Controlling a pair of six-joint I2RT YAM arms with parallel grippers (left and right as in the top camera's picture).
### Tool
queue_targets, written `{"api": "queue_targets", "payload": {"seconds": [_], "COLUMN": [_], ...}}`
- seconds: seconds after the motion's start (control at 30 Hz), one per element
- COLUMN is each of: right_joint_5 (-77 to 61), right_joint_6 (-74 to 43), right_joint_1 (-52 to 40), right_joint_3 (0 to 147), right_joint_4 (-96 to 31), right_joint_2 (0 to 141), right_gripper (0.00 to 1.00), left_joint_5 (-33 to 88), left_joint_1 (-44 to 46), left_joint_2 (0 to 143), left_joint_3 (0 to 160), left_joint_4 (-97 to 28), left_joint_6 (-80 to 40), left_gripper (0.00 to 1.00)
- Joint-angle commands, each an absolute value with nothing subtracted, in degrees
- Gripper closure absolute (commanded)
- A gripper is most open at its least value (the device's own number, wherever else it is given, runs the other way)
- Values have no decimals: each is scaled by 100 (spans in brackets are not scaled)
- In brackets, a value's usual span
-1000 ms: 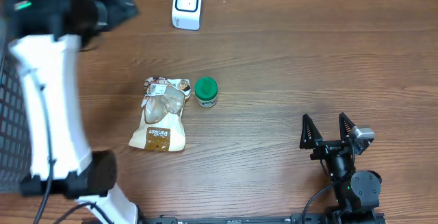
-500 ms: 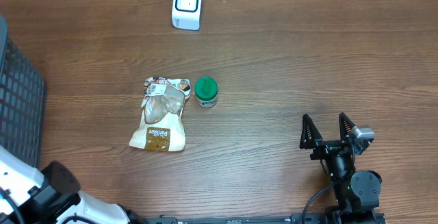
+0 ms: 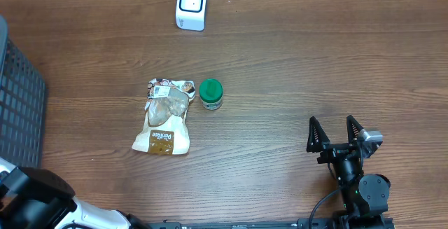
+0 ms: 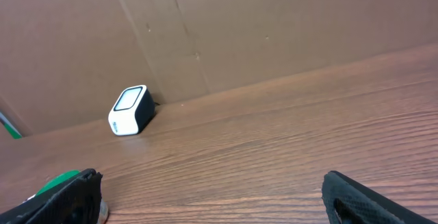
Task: Scan the item barcode
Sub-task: 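Reach into the basket and grasp the light green wrapped pack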
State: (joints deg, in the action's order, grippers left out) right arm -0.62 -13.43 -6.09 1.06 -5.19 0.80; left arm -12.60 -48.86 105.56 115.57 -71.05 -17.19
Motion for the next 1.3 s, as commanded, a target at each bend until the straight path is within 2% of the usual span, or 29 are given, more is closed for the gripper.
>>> {"api": "queue_targets", "payload": {"seconds": [0.0,0.2,0.43,0.6,0.77,0.87,1.07,1.27], "right_joint_5": [-19,-19,-19,-19,-19,-19,-19,-19], "right_joint_6": [-1323,-1323,-1323,-1323,-1323,-1323,-1323,-1323], "right_joint_1": [-642,-642,-642,-642,-642,-642,-642,-642], "right_joint_3": [45,45,45,45,45,45,45,45], "right_joint_4": [-482,-482,-482,-482,-482,-482,-482,-482], "right_joint_2": [34,34,34,34,34,34,34,34], "right_gripper": [0,0,0,0,0,0,0,0], "left_joint_5": [-1531,-2141,-2141,-2112,-2075,-1559,-213,32], "left_joint_1": [-4880,-4884,-4888,-4980,-5072,-5100,-5094,-5013], "left_joint_2": [10578,10578,10739,11083,11330,11334,11323,11209], "left_joint_3": [10652,9404,8224,8211,8211,8226,8571,9161], "left_joint_4": [-6589,-5260,-3339,-3050,-2915,-2738,-2849,-3426], "left_joint_6": [-1282,-891,773,819,904,928,875,810], "left_gripper": [20,16,23,24,18,18,28,30]}}
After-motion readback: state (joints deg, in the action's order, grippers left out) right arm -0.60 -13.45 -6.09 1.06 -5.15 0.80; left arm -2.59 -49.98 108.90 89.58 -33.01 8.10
